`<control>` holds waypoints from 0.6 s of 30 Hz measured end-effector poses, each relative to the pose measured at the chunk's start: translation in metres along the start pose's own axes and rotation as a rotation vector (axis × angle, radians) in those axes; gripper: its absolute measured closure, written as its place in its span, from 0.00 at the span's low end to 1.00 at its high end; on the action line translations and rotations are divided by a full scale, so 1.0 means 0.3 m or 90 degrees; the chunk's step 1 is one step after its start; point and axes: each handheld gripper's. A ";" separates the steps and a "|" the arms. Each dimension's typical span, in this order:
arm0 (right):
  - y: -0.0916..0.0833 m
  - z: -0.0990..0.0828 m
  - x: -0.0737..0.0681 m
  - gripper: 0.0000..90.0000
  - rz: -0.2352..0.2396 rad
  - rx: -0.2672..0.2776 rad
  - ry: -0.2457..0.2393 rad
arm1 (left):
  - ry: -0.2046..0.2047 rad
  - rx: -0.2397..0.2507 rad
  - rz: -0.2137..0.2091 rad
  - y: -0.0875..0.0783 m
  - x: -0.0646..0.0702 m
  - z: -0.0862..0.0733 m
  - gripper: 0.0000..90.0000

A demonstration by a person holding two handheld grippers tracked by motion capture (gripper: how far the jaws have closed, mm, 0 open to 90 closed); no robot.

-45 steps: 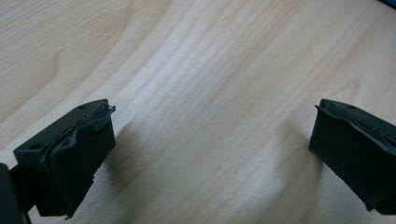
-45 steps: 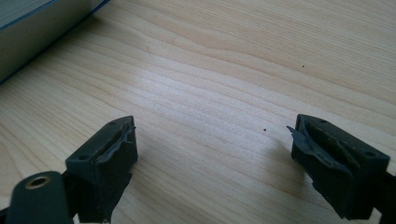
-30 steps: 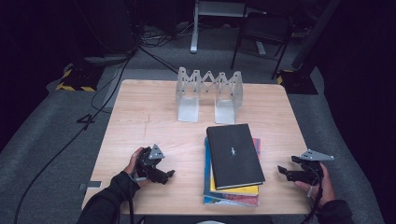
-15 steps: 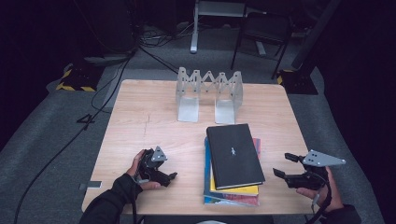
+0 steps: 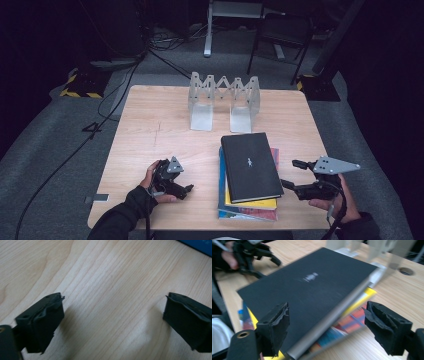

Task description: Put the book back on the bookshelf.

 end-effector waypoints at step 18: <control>0.188 0.004 0.037 0.01 0.081 -0.099 0.050 | 0.057 0.046 -0.010 0.090 0.027 0.194 0.23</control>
Point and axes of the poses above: each handheld gripper's, and its own axes: y roughly forward along the jaws, z roughly out of its top, x roughly to its right, and after that the axes turned 8 degrees about -z, right-handed
